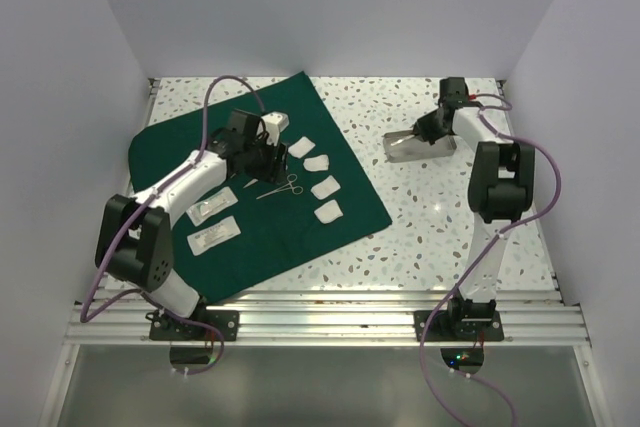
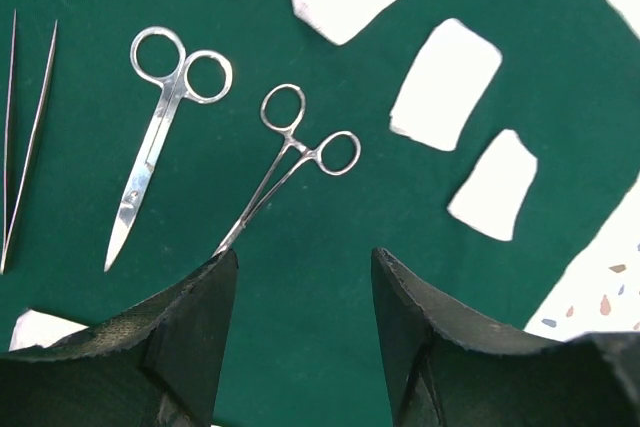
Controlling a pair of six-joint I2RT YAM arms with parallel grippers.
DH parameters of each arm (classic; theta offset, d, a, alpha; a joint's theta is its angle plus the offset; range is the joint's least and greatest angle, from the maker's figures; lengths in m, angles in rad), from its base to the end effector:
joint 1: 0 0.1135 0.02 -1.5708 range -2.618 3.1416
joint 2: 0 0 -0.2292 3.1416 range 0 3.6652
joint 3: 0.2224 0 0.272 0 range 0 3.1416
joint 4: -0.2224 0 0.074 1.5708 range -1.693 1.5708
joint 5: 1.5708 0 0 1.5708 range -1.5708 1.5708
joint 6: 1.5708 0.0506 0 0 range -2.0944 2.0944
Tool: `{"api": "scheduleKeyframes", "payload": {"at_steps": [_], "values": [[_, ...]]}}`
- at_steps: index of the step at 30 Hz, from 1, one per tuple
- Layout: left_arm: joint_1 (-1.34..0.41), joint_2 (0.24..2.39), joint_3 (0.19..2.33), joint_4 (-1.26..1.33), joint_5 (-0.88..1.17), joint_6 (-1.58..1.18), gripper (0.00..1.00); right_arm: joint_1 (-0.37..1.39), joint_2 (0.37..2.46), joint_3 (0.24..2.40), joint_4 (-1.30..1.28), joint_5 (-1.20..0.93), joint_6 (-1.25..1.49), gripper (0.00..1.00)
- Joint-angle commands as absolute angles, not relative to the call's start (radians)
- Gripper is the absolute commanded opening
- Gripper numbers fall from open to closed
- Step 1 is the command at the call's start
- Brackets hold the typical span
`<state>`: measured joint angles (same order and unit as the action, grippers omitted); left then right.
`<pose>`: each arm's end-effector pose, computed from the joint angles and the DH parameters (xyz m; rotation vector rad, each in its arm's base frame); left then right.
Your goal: Prepare the surgical pack
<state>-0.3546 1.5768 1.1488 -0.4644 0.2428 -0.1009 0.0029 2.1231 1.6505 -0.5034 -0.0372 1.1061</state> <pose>0.3380 -0.1381 0.1913 0.4213 2.4562 -0.4943 0.4736 0.0033 0.1381 1.3586 2.2364 0.4636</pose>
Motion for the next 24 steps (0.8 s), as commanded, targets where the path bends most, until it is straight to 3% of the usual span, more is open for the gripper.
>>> {"api": "scheduleKeyframes", "payload": {"at_steps": [1,3,7,10,18,24], "values": [[-0.348,1.604,1.187,-0.449,0.203,-0.058,0.60,-0.025,2.140,1.701,-0.522,-0.003,1.109,0.11],[-0.348,1.618,1.190,-0.451,0.192,-0.049,0.60,-0.028,2.144,1.692,-0.509,-0.003,1.123,0.14],[-0.348,1.646,1.200,-0.451,0.175,-0.037,0.61,-0.031,2.172,1.727,-0.544,-0.005,1.129,0.39],[-0.348,1.677,1.213,-0.443,0.172,-0.019,0.63,-0.029,2.171,1.756,-0.564,-0.023,1.100,0.50],[-0.348,1.779,1.239,-0.423,0.149,0.060,0.59,0.057,2.054,1.890,-0.813,-0.005,0.813,0.54],[-0.348,1.831,1.233,-0.399,0.127,0.095,0.52,0.236,1.890,1.700,-0.851,-0.049,0.603,0.55]]}}
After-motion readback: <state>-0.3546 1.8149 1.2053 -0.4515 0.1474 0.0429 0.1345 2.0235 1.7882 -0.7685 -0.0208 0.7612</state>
